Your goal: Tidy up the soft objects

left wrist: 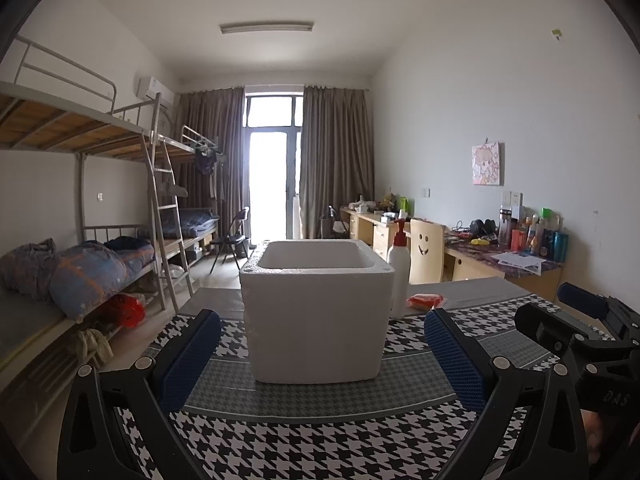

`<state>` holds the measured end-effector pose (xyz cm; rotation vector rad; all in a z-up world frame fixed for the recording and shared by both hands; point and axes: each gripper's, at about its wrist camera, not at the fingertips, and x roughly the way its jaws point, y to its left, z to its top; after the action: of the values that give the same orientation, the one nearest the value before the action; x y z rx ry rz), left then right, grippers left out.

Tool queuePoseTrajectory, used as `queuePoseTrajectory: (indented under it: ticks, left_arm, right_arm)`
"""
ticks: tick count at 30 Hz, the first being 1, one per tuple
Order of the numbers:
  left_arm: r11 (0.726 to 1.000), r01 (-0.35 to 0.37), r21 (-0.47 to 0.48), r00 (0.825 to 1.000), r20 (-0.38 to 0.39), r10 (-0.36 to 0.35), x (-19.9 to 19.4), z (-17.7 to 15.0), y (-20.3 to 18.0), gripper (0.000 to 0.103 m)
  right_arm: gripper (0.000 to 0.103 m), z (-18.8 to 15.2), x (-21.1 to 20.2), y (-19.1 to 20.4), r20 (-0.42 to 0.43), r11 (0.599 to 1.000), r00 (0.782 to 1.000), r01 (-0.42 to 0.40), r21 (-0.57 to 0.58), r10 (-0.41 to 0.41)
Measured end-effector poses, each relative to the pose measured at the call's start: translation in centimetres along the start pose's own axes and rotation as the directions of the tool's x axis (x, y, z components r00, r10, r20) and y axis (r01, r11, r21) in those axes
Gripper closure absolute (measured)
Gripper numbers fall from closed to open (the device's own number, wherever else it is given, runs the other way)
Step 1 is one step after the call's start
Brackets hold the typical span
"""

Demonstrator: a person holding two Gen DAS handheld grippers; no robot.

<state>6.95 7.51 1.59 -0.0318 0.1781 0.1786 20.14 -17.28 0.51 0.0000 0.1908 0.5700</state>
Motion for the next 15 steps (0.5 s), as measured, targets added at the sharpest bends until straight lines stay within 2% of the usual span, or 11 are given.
queuePoseTrajectory:
  ticks: [15]
  left_arm:
    - [1.0,-0.01,0.0,1.0,-0.013,0.01,0.04,-0.44,0.4,0.001]
  right_arm:
    - [0.003,-0.26,0.19,0.12,-0.012,1.0,1.0,0.007,0.005,-0.007]
